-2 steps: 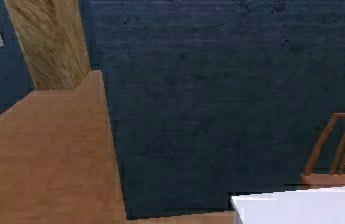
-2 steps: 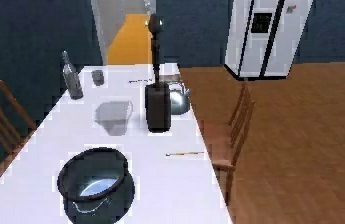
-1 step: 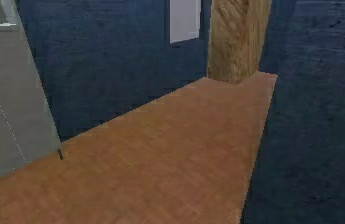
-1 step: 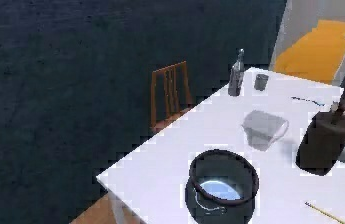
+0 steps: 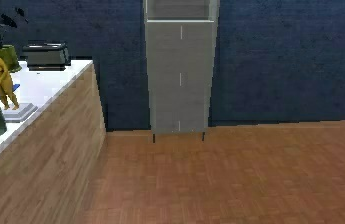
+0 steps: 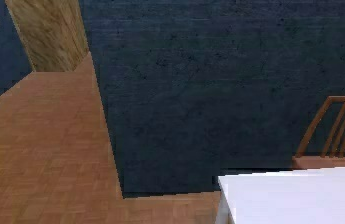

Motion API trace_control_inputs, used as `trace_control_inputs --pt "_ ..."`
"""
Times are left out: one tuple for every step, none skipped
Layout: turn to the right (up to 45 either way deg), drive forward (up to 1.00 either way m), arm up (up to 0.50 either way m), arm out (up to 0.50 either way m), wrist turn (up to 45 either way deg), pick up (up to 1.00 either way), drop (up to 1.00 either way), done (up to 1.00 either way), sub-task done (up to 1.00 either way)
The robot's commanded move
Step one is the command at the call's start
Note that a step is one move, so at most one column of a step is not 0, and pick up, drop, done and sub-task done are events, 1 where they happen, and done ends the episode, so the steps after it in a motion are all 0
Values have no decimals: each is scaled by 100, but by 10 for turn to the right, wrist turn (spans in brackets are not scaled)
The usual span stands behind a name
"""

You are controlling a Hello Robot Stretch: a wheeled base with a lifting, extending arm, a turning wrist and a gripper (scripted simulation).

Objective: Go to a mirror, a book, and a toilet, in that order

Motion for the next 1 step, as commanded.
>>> trace_control_inputs --pt "-30 0 0 0 0 0 0 0 0"
